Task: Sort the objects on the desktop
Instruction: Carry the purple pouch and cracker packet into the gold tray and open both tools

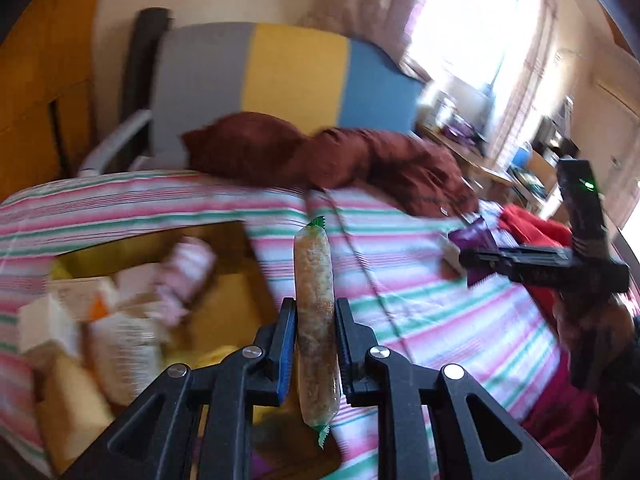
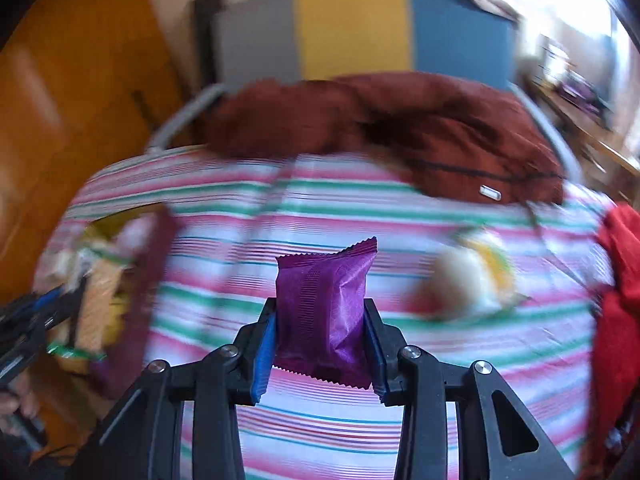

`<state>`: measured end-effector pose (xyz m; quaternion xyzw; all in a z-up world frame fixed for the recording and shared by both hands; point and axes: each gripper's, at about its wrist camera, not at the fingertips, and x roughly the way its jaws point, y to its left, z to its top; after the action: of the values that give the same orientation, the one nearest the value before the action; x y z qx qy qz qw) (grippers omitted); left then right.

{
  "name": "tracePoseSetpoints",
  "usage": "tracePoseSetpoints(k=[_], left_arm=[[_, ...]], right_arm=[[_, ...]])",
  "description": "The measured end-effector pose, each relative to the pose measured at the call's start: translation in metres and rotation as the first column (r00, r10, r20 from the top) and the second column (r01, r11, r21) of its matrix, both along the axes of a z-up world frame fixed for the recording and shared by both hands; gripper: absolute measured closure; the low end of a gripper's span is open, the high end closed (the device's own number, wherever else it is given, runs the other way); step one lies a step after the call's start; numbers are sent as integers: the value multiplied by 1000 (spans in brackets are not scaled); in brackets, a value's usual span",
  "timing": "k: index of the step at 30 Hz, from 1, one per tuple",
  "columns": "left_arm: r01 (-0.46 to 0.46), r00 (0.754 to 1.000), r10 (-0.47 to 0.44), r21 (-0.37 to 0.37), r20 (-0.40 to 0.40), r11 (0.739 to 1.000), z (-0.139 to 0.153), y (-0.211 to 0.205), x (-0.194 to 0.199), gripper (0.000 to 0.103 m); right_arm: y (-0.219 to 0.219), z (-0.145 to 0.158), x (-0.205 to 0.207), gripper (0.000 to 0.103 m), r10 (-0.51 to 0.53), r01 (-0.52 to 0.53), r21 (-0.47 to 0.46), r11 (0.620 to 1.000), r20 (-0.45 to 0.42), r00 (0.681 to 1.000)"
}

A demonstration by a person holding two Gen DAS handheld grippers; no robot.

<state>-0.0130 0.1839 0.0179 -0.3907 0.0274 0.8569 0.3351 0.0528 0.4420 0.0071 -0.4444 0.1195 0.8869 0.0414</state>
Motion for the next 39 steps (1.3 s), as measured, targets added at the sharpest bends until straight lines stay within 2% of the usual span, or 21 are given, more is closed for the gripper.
tracePoseSetpoints(k=[3,5,7,8,9,11,13,15,20,23,26,32,39], left_arm=[[-87,996,87,-5,-5,996,-2,-30,-12,85],[-135,991,135,-28,9,990,-8,-47,-21,76],[-173,984,173,-12,31,985,-12,-65,-26,58],[-186,982,187,-16,34,982,-14,-71,-27,53],[-204,978,205,-27,33,979,-16,-78,-27,49],[-222,974,223,-32,33,974,-19,-90,-26,48],[-244,969,245,-44,35,969,-24,-99,-25,48],[-261,964,263,-54,36,964,-29,-106,-23,48],[-297,954,299,-82,6,951,-35,-112,-12,48],[-308,951,308,-79,-14,948,-31,-111,-7,48],[-320,947,317,-88,-51,943,-24,-111,-2,48],[-340,938,331,-99,-99,935,-18,-112,5,48],[-338,938,326,-105,-116,935,-16,-111,11,48]], right_arm=[[-51,8,-25,63,109,-111,-50,993,-35,993],[-84,12,-42,62,173,-177,-79,981,-55,983],[-113,13,-59,58,206,-212,-99,972,-69,976],[-124,14,-66,48,218,-226,-111,968,-76,973],[-136,13,-73,32,221,-229,-112,967,-80,972],[-150,10,-79,22,223,-232,-125,965,-85,971],[-158,6,-80,21,236,-245,-129,961,-77,969],[-168,0,-76,15,244,-249,-104,963,-60,968],[-189,-12,-58,14,272,-272,33,962,-18,962],[-199,-14,-46,12,276,-273,95,957,-29,961],[-200,-12,-38,7,262,-256,100,962,-52,964],[-193,-15,-29,8,218,-216,38,976,-71,973],[-204,-10,-18,9,250,-240,125,963,-76,965]])
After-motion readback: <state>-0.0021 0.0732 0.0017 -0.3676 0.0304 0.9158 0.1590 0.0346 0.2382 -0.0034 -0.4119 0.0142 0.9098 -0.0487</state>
